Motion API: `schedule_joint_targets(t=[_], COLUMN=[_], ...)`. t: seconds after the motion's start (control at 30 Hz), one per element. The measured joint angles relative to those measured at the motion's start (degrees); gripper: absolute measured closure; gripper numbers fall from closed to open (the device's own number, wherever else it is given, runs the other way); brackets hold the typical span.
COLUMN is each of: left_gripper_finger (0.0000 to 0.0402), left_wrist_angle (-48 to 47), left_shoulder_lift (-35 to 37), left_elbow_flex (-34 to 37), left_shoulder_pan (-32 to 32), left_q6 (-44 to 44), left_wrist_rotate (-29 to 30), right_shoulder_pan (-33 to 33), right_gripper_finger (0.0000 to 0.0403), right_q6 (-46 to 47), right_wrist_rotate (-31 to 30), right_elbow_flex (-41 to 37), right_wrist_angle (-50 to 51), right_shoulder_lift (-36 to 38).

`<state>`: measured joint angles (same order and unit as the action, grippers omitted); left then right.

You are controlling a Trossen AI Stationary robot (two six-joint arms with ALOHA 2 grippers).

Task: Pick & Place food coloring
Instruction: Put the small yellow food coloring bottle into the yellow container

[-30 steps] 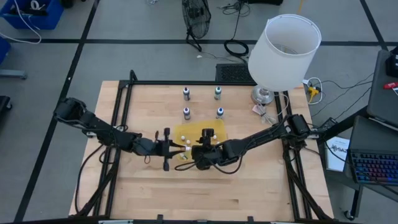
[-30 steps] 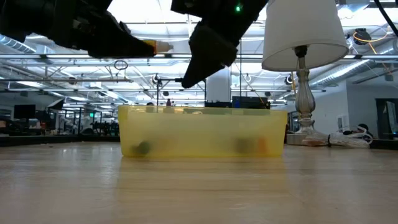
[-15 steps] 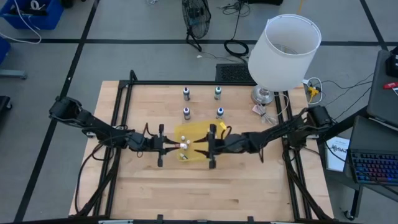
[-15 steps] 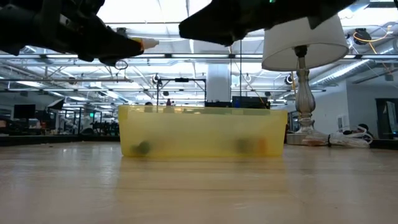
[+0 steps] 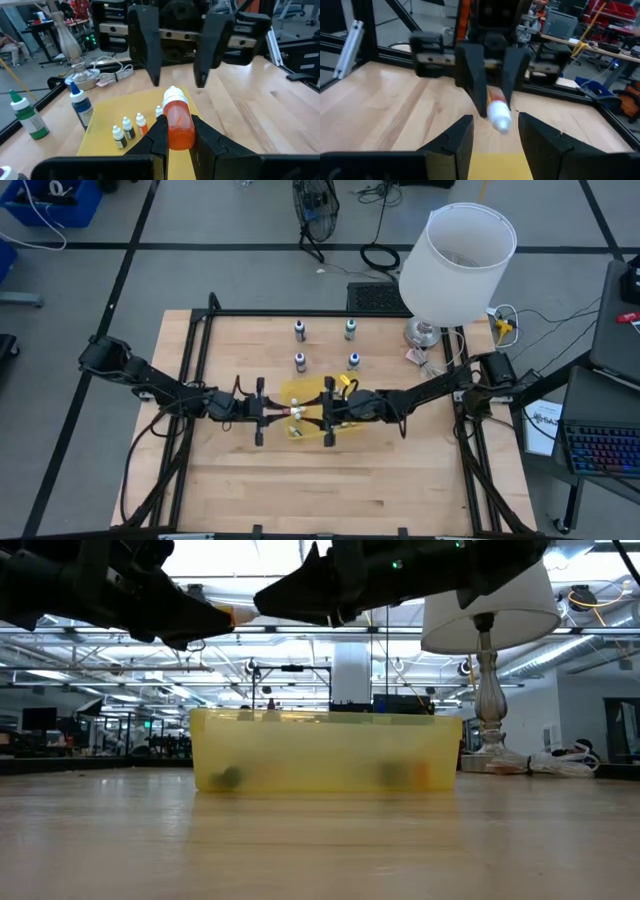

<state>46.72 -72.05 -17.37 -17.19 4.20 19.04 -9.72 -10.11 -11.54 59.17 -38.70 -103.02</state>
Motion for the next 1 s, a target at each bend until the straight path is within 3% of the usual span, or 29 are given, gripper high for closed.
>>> schedule_joint_targets(t=[0.33, 0.47, 1.0], left_gripper_finger=[0.0350, 0.0350, 0.0351], left_wrist_angle=[0.20, 0.19, -0.11], left_shoulder_lift=[0.00, 0.00, 0.00], left_elbow_flex=[0.00, 0.00, 0.00], left_shoulder_pan=[0.52, 0.50, 0.52], left_q6=[-0.37, -0.27, -0.38], left_wrist_rotate=[-1.37, -1.43, -1.19], right_shoulder_pan=[2.46, 3.03, 3.28], right_gripper_finger=[0.0259, 0.0259, 0.0259], right_q6=[-0.14, 0.47, 0.37], right_wrist_rotate=[1.76, 5.14, 5.65], right_elbow_flex=[0.29, 0.29, 0.34], right_wrist_angle=[-1.52, -5.17, -9.04], right_shoulder_lift=[-0.75, -3.18, -4.50])
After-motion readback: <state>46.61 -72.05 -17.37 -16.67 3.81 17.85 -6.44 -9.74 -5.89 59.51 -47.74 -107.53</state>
